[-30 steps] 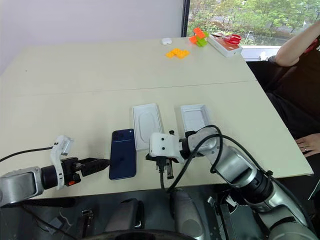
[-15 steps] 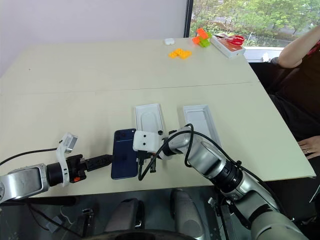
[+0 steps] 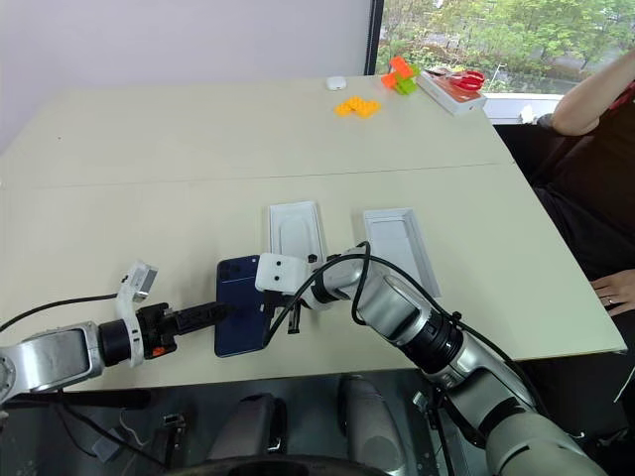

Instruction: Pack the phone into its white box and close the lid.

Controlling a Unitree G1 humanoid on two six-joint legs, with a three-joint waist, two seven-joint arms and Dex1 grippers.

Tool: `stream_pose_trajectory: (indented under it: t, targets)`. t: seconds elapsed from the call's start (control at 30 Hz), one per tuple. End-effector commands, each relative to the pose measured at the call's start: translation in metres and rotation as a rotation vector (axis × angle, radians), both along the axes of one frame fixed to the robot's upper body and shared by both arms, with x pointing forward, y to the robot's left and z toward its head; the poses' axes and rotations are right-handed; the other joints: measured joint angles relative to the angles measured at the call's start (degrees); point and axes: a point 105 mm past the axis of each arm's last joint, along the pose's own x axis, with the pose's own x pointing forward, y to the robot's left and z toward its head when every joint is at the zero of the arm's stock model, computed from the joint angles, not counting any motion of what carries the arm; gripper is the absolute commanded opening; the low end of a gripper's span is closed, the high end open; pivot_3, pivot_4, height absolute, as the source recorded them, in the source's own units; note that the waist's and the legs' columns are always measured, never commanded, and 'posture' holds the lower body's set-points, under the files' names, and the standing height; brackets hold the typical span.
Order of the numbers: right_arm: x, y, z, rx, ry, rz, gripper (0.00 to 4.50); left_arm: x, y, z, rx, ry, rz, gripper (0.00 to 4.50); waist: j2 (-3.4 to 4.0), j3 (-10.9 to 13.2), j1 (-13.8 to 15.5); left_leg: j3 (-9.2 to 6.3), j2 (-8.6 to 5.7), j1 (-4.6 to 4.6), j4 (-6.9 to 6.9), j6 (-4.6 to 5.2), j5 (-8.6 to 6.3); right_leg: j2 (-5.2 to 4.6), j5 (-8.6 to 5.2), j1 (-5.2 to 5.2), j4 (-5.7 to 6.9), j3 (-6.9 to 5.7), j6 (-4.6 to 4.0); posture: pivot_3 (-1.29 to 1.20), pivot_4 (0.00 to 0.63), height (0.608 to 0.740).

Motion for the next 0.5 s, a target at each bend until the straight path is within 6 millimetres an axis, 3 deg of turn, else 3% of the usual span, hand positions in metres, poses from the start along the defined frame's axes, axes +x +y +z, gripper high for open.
stream_pose_trajectory:
  t: [0.03, 0.5]
  targets:
    - [-0.002, 0.008, 0.006, 0.027, -0.008, 0.025, 0.06, -0.007, -0.011, -0.013, -0.021, 0.069, -0.028, 4.5, 0.0, 0.0, 0.01, 0.0, -0.01, 0.0, 0.0, 0.0, 0.0, 0.0, -0.04, 0.0, 0.0, 0.0, 0.06, 0.0, 0.15, 0.726]
    - [0.001, 0.015, 0.002, 0.037, 0.009, 0.015, 0.06, -0.004, -0.028, -0.003, -0.117, 0.038, -0.026, 4.5, 0.03, -0.03, 0.12, -0.03, 0.0, 0.62, -0.11, -0.02, -0.02, -0.02, -0.16, 0.59, -0.17, -0.01, 0.21, 0.0, 0.15, 0.726]
